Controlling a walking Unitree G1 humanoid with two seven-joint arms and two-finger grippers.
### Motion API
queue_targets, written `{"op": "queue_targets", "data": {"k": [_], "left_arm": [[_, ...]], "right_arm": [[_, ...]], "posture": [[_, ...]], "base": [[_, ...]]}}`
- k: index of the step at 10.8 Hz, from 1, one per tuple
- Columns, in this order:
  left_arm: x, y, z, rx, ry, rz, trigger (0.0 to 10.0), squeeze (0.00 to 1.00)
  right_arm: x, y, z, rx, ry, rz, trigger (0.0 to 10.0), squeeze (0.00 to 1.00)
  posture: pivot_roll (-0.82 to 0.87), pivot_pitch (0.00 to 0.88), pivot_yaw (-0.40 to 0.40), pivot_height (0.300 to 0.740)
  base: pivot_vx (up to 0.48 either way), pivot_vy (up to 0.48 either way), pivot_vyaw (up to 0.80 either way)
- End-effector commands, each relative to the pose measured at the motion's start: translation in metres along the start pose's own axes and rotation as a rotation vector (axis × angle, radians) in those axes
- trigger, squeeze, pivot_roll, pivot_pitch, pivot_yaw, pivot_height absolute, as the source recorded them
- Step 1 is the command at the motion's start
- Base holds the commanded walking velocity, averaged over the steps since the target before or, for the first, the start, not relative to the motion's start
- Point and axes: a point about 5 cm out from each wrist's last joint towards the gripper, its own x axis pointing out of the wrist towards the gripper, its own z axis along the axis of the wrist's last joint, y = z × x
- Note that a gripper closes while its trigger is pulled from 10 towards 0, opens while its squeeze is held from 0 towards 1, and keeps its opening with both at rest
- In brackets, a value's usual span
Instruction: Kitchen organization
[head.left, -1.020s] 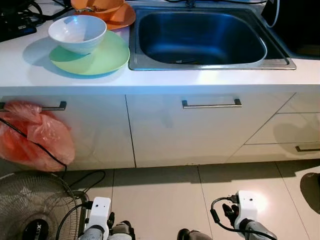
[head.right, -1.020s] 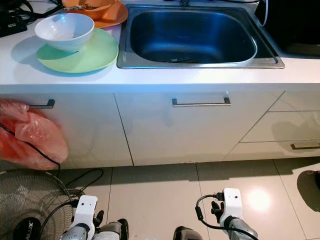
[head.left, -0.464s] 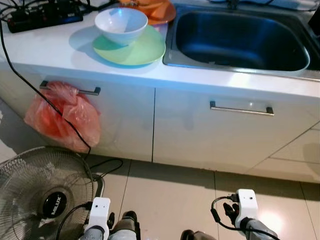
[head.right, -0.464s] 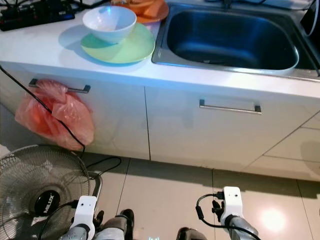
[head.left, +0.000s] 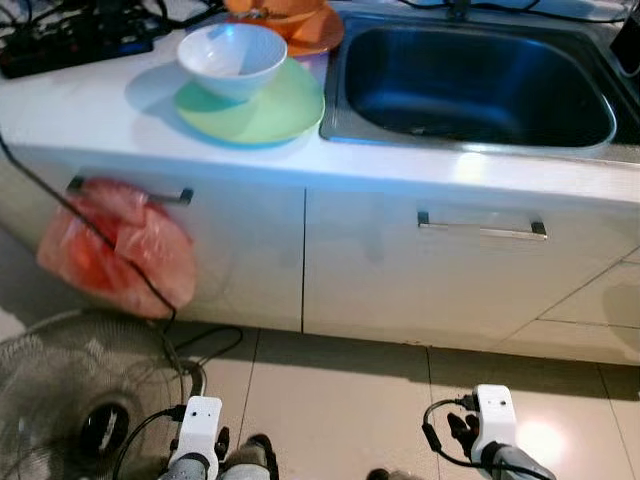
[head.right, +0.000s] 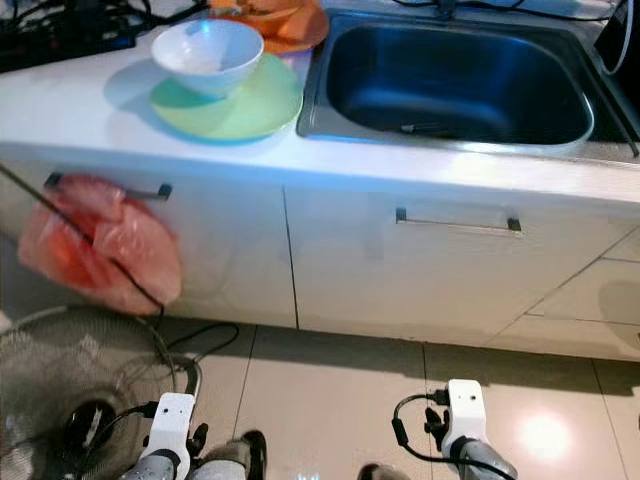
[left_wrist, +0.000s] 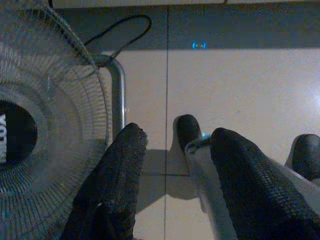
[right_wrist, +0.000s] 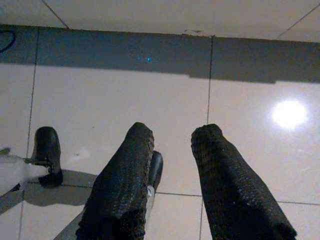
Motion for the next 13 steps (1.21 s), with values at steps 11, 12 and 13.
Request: {"op": "queue_targets", "data": {"k": [11, 12, 13], "left_arm": [[-0.0019, -0.0013, -0.0075, -0.001, 0.029, 0.002, 10.0, 0.00], [-0.0015, -0.0014, -0.0065, -0.008, 0.027, 0.006, 10.0, 0.00], [-0.0010, -0.0015, -0.0048, -0.016, 0.022, 0.008, 10.0, 0.00]], "right_arm": [[-0.0016, -0.0011, -0.0064, 0.023, 0.022, -0.008, 10.0, 0.00], [-0.0010, -0.0011, -0.0045, 0.028, 0.020, -0.006, 10.0, 0.00], [-0.0002, -0.0012, -0.0020, 0.036, 0.016, -0.003, 10.0, 0.00]], "posture": [[0.10, 0.150, -0.028, 0.740], [0.10, 0.192, -0.038, 0.740], [0.10, 0.192, -0.038, 0.740]], "base": [[0.270, 0.000, 0.00], [0.337, 0.000, 0.00], [0.334, 0.000, 0.00]]}}
